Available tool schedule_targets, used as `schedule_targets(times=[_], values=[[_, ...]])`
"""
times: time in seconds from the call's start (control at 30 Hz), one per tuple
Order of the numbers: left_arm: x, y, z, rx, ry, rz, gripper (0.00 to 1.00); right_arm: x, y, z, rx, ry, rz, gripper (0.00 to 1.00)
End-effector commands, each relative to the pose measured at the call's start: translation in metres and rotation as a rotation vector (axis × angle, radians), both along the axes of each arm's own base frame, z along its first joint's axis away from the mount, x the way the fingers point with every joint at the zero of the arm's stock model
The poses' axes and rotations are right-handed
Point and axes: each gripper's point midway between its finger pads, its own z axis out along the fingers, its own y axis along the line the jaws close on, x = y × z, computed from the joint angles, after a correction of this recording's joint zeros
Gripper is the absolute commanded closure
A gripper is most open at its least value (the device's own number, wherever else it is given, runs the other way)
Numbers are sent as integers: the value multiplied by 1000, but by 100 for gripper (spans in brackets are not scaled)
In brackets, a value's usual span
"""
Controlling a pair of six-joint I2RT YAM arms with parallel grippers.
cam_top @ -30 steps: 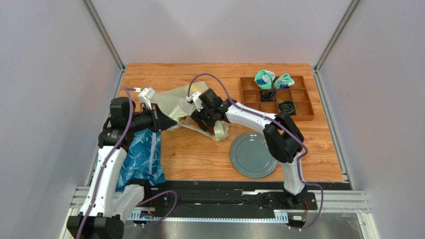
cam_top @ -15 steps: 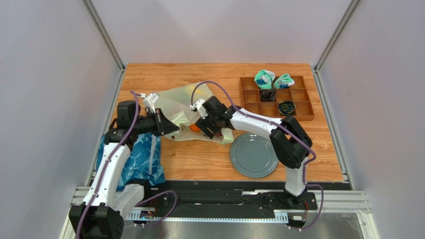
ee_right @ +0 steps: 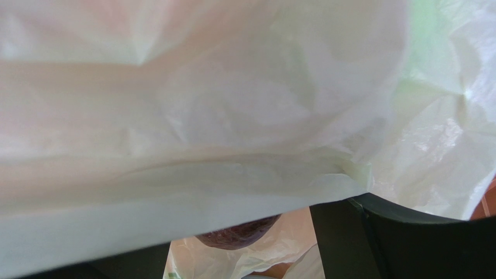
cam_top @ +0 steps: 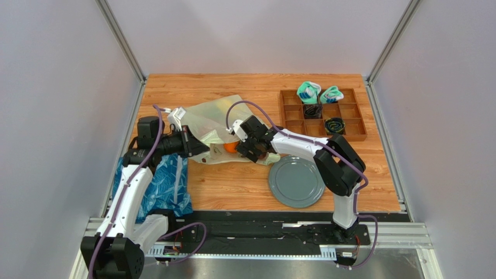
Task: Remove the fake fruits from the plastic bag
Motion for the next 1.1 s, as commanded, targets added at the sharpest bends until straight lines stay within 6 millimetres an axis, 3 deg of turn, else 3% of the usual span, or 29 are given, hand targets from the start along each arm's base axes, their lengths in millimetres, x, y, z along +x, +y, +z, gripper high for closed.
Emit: schedule_targets(times=[0.0,0.13,0.3,0.4,0.5,0.53,0.57,0.6,0.7,0.77,0.8,0.83,0.9,0.93,1.07], values=[[11,-3,21,-8,-78,-19,100,2,-12,9,-37,-51,28,19],[16,-3,26,-10,-87,-25,100,-10,-21,8,-44,-25,33,23],[23,-2,28,-2,-94,-21,100,-17,-15,20,-13,-19,97,48],[26,-3,29,0,-96,-22,100,-21,4,59,91,-21,141,61],[31,-2,29,6,-94,-11,100,-49,21,103,216,46,263,64],[33,-2,30,6,-97,-10,100,-69,19,106,230,121,309,64],[35,-1,31,7,-97,-7,100,-78,16,123,258,114,339,64],[36,-2,29,6,-87,-8,100,-87,12,126,262,132,372,65],[40,-1,34,5,-93,-3,100,-111,-13,149,294,141,366,65],[39,-1,34,7,-98,-3,100,-116,-40,142,271,154,297,66],[39,-1,33,12,-96,-2,100,-119,-54,149,273,120,267,66],[38,0,32,15,-93,-3,100,-117,-76,131,205,113,196,66],[35,0,31,24,-86,-9,100,-111,-110,122,162,70,100,66],[33,0,31,27,-84,-13,100,-109,-136,101,108,94,14,66],[22,-1,30,54,-79,-80,100,-122,-164,59,31,200,-46,64]])
